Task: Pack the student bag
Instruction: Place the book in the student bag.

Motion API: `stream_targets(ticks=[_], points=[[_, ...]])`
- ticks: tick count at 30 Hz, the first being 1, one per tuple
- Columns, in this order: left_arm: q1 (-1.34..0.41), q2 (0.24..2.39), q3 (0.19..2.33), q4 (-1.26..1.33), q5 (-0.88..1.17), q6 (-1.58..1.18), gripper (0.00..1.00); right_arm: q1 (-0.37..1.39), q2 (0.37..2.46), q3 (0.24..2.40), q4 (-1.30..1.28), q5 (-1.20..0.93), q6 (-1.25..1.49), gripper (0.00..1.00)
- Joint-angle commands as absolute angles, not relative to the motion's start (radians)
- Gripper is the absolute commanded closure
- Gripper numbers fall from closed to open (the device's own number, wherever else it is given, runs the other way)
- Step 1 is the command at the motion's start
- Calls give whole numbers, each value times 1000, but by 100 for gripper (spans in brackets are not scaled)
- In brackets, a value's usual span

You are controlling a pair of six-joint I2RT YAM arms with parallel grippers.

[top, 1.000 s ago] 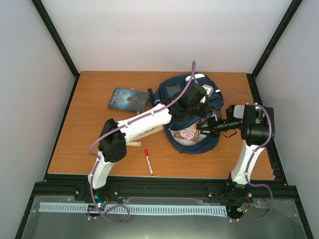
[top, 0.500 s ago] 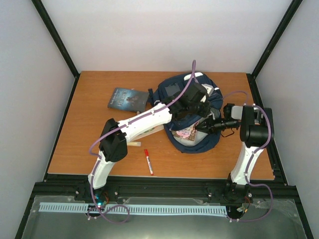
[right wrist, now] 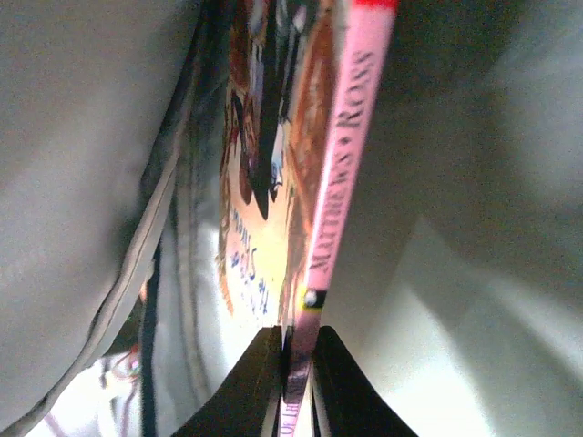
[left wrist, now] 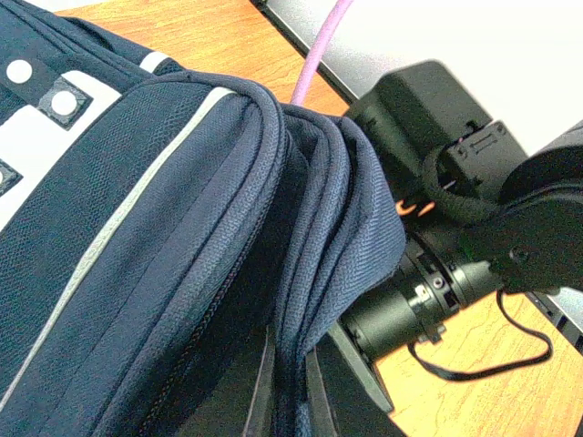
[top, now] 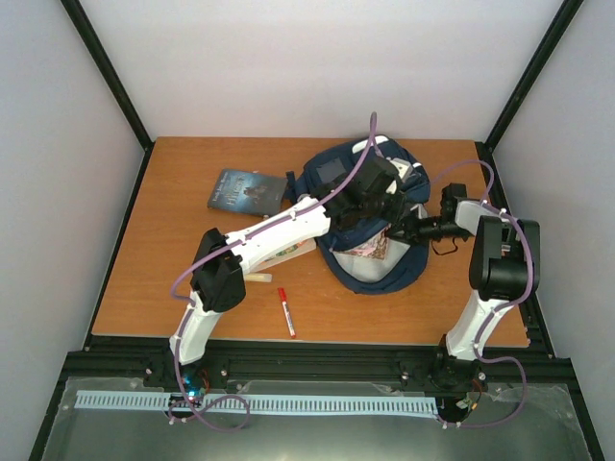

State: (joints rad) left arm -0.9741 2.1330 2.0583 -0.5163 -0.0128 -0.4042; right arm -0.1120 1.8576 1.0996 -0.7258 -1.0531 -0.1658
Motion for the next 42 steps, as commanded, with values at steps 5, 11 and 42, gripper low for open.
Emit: stream_targets(ticks=[5,11,42], points=[[-977,2105,2118,-509,26,-377,99,-133,1815,1120,-587,-899,-136,71],[-979,2128,2137,-498,101,-372,99,-161,1677,1039,-677,-840,-280,63],[-978,1990,2059,-620,279,-190,99,360,964,549,-430,-116,-1003,62]])
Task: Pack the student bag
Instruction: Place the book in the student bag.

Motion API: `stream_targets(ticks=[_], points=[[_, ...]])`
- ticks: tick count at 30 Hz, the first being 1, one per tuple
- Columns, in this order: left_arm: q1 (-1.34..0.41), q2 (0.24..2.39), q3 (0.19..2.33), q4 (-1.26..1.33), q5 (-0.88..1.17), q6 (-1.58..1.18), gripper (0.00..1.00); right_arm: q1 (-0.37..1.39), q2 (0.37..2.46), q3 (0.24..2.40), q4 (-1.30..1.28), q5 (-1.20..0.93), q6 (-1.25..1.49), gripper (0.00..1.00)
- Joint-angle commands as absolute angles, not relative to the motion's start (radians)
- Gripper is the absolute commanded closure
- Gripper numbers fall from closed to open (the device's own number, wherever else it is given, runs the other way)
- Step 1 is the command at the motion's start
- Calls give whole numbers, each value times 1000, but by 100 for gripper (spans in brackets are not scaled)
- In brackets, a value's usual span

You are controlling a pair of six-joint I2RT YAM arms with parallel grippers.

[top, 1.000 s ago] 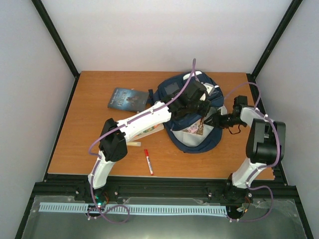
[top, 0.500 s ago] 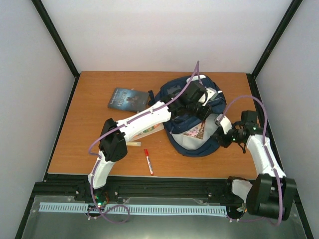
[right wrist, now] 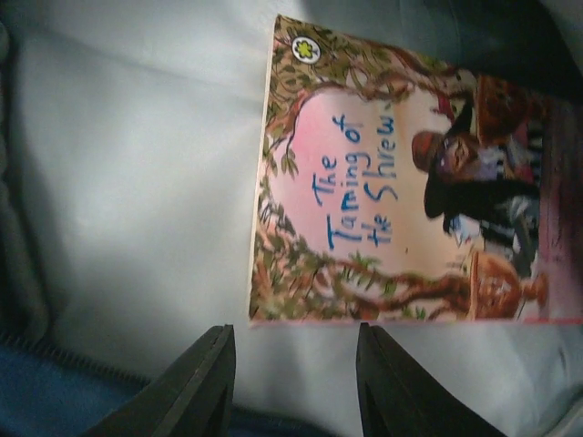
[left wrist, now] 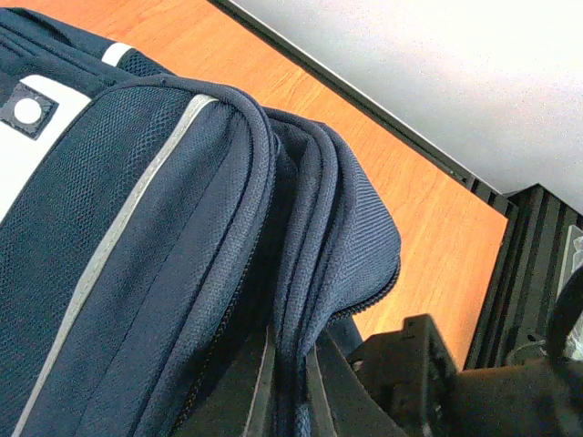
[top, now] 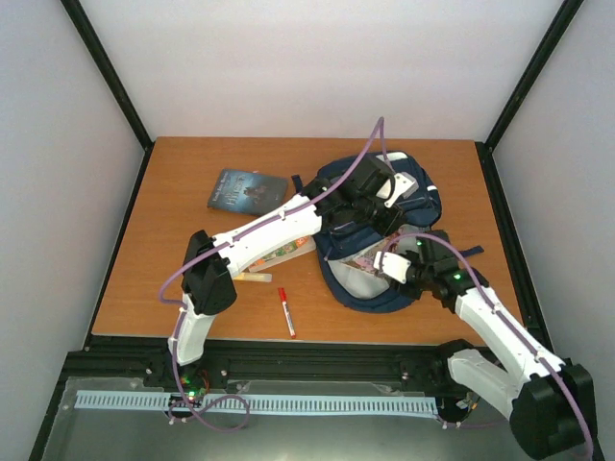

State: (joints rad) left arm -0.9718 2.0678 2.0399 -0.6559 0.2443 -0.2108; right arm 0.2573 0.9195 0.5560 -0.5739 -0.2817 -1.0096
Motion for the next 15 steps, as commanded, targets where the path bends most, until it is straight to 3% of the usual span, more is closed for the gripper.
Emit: stream_targets(ticks=[1,9,15], points=[[-977,1990,2060,-620,277,-188,99,382,988,555,-413,-103,-996,61],[-977,1996,2063,-631,253,-176,99,477,1147,565,-339,-79,-1039,41],[-976,2001,2064,-635,257,-167,99,483,1239,547,-262,0,-1106,39]])
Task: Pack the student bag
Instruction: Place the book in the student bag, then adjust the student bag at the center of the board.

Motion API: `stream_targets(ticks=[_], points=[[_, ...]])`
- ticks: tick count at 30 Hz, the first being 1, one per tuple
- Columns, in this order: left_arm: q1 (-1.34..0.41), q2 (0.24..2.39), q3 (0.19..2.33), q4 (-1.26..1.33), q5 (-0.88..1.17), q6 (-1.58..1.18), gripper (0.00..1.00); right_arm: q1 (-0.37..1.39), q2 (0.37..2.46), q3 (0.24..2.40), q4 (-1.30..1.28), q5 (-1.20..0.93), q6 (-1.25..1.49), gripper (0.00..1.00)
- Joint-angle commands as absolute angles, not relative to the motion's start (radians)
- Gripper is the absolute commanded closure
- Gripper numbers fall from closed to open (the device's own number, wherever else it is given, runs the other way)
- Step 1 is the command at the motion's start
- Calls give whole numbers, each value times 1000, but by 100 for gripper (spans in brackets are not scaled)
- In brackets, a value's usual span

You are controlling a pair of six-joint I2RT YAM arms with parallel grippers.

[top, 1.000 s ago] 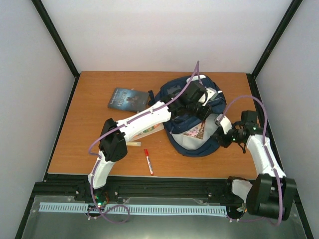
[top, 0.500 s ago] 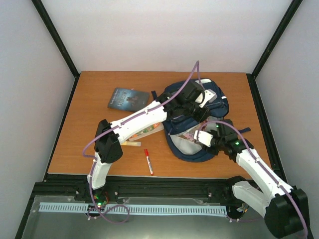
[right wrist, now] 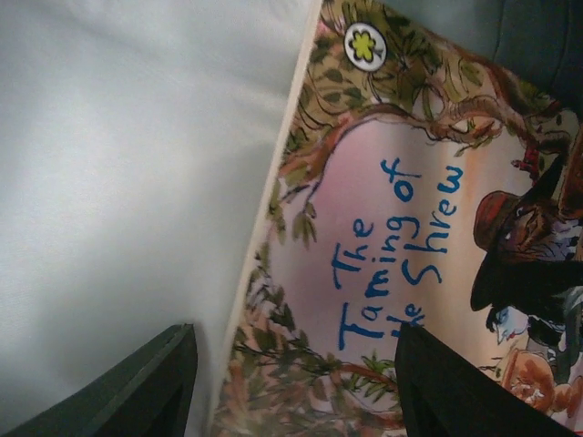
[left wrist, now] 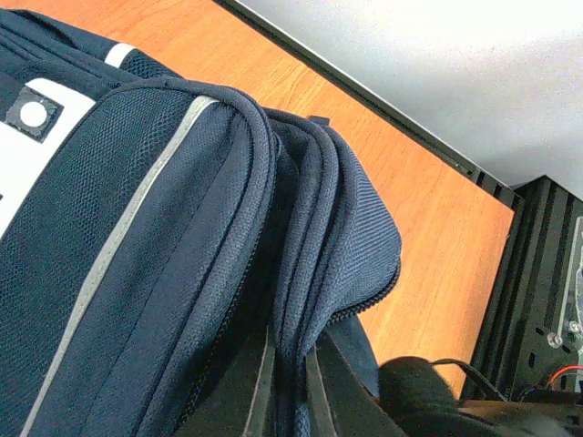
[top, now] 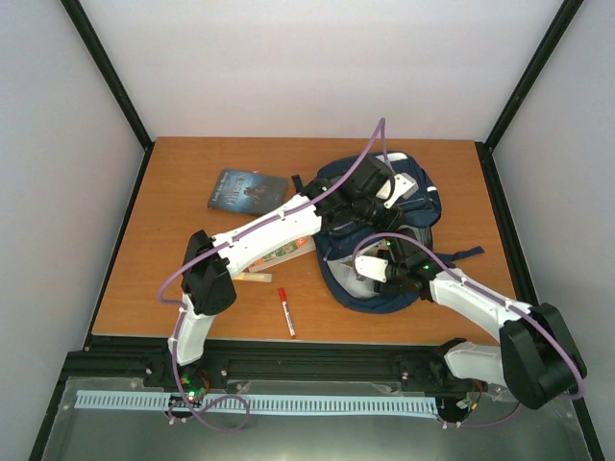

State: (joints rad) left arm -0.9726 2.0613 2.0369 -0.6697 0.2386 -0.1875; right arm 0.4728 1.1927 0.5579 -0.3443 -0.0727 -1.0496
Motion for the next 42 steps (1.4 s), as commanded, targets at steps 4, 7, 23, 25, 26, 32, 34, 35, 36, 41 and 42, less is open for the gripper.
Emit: stream_targets(ticks=[4,7,23,25,26,32,34,35,36,41,42], points=[[-977,2009,2071,-641,269,-163,99,481,1258,546,-193,85,-1157,42],[-977,2014,2079,-648,282,-161,99,471,1257,552,-135,136,-1215,45],[-976,2023,2085,-660,307,-173,99,425,1384,560,187,305,-1206,51],[-977,2034,2094,-664,308,-174,99,425,1349,544,144,292,-1192,51],[-977,2042,2103,-669,306,-176,99,425,1320,534,99,270,-1180,51],[-977,2100,2178,-720,268,-192,99,426,1020,526,-397,-29,-1178,43],[-977,2110,2186,-727,262,-209,95,427,919,536,-568,-112,-1177,40],[-976,2112,2186,-727,255,-219,91,428,881,541,-633,-141,-1173,39],[-976,2111,2187,-728,250,-229,86,428,849,550,-697,-164,-1163,38],[-967,2095,2186,-743,238,-266,38,428,799,620,-944,-278,-1070,33],[-965,2086,2178,-753,219,-274,30,428,800,650,-987,-320,-1048,33]])
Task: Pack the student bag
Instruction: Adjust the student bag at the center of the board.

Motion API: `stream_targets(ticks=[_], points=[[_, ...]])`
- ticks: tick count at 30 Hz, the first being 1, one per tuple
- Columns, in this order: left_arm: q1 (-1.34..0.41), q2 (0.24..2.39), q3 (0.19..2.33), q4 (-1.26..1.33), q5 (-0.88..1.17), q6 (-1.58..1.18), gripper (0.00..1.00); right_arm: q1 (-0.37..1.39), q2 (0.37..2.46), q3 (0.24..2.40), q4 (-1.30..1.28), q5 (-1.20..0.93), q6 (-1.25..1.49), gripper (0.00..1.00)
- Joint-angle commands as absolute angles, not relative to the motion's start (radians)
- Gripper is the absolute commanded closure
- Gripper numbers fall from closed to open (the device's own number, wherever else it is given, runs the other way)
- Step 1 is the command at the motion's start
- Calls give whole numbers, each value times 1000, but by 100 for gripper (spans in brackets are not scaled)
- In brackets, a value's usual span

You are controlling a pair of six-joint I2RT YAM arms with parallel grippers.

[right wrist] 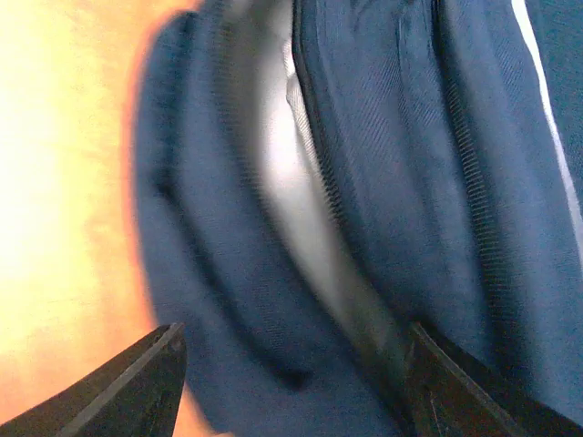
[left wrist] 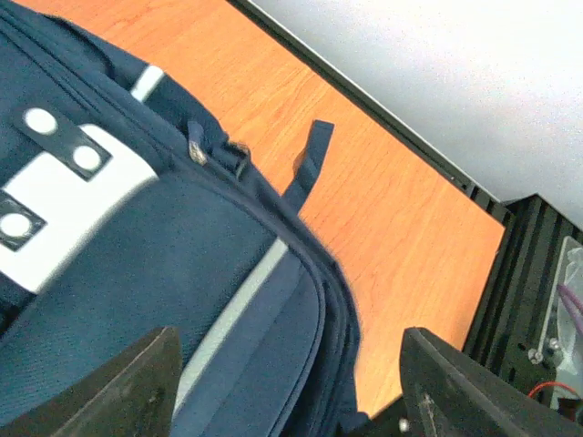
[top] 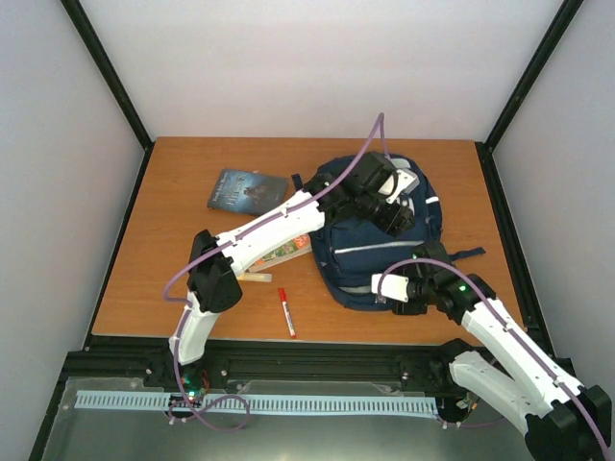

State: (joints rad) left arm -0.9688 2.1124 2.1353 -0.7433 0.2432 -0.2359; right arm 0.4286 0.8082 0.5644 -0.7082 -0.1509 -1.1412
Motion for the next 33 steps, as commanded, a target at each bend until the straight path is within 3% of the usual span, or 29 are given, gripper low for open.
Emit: stream_targets(ticks=[1,6,10,15,16,22,33], points=[[-961,2074,2165,-759,198,-281,24,428,801,683,-1024,-365,-1026,33],[-895,1927,1951,-743,58,-381,13,428,782,858,-1091,-580,-893,32],[-779,1787,1681,-669,5,-506,10,426,767,896,-920,-504,-683,29],[-645,1706,1471,-579,0,-614,5,418,809,855,-657,-407,-441,6],[-629,1714,1461,-576,-1,-621,5,404,825,844,-623,-423,-411,1],[-585,1844,1489,-571,1,-622,5,183,902,788,-596,-636,-366,0],[-642,2049,1554,-504,169,-592,10,143,855,759,-556,-556,-382,0]])
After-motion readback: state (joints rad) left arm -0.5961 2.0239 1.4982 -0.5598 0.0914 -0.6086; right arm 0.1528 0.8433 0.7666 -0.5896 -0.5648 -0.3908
